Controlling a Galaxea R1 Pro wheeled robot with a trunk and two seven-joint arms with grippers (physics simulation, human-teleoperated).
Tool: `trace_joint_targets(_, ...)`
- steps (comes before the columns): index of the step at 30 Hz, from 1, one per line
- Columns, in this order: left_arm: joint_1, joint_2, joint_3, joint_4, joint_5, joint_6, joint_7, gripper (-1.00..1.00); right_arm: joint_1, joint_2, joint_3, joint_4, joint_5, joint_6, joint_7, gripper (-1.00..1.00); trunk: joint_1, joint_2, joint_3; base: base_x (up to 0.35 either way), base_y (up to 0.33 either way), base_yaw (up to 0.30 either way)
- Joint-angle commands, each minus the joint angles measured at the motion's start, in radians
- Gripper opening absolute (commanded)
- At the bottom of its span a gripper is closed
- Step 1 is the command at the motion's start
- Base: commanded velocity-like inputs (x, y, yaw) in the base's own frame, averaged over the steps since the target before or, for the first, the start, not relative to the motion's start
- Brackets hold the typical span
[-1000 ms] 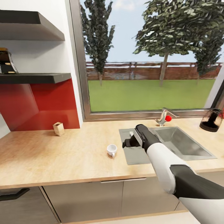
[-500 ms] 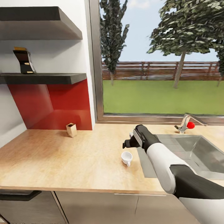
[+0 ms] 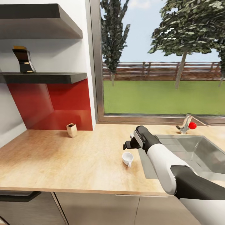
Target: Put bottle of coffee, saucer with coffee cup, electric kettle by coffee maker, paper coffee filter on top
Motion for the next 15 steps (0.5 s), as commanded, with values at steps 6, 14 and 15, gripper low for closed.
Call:
trace_joint_targets(6,0.000,0.000,-0.003,-0.006,0.007,0.001,0.002,1.00,-0.001,-0.008,-0.006,0.008,0.011,0.004,0.007,1.00,0.024,-0.044,-0.021,0.000,0.000,0.000)
trace_joint_targets(14,0.001,0.000,-0.003,-0.005,0.007,0.001,0.002,1.00,-0.001,-0.022,-0.005,0.011,0.011,0.004,0.007,1.00,0.054,-0.100,-0.046,0.000,0.000,0.000)
trace_joint_targets(15,0.001,0.000,-0.003,-0.005,0.007,0.001,0.002,1.00,-0.001,-0.023,-0.005,0.012,0.011,0.004,0.007,1.00,0.058,-0.107,-0.049,0.000,0.000,0.000)
